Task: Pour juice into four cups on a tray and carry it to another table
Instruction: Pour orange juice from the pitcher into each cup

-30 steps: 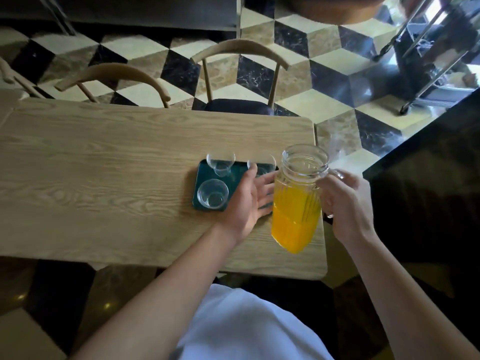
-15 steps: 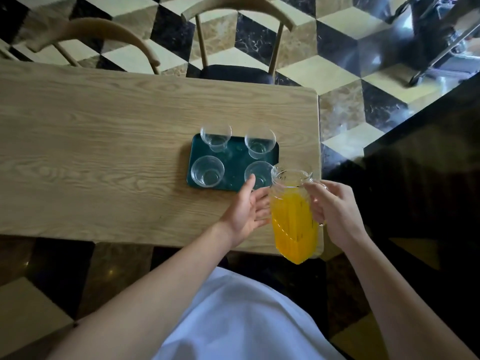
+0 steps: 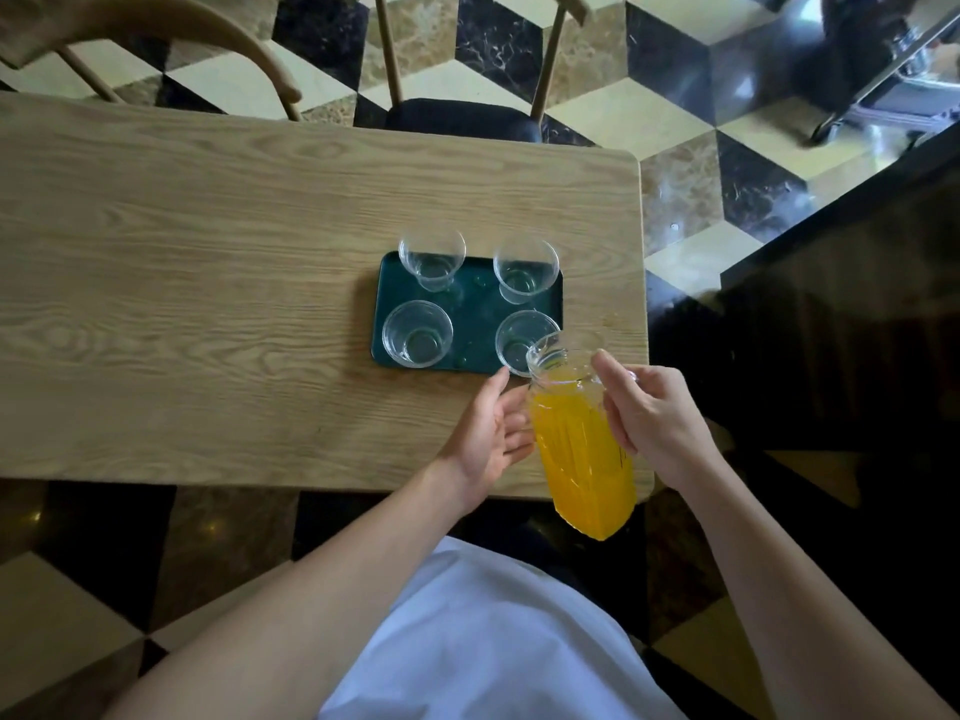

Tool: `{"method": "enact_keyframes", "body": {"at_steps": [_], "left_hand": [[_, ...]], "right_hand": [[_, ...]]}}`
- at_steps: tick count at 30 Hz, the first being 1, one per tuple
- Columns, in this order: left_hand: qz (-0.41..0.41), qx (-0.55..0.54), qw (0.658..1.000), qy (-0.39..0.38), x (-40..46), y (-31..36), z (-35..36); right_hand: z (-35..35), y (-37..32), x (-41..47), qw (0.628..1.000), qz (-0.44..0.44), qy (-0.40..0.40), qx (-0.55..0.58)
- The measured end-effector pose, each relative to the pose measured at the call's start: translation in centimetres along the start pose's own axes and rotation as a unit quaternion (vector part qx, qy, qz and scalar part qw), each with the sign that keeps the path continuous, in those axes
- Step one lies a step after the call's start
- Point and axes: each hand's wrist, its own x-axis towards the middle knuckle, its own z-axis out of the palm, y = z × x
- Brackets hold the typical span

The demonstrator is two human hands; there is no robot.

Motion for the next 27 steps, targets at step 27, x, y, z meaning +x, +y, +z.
{"method": "enact_keyframes", "body": {"at_steps": [27], "left_hand": [[-0.116,-0.124,0.985,-0.006,3.0,-1.4,-1.7]], "right_hand": [[2.0,0.4,3.9,0.992,0.121,-0.016,-0.043]]}}
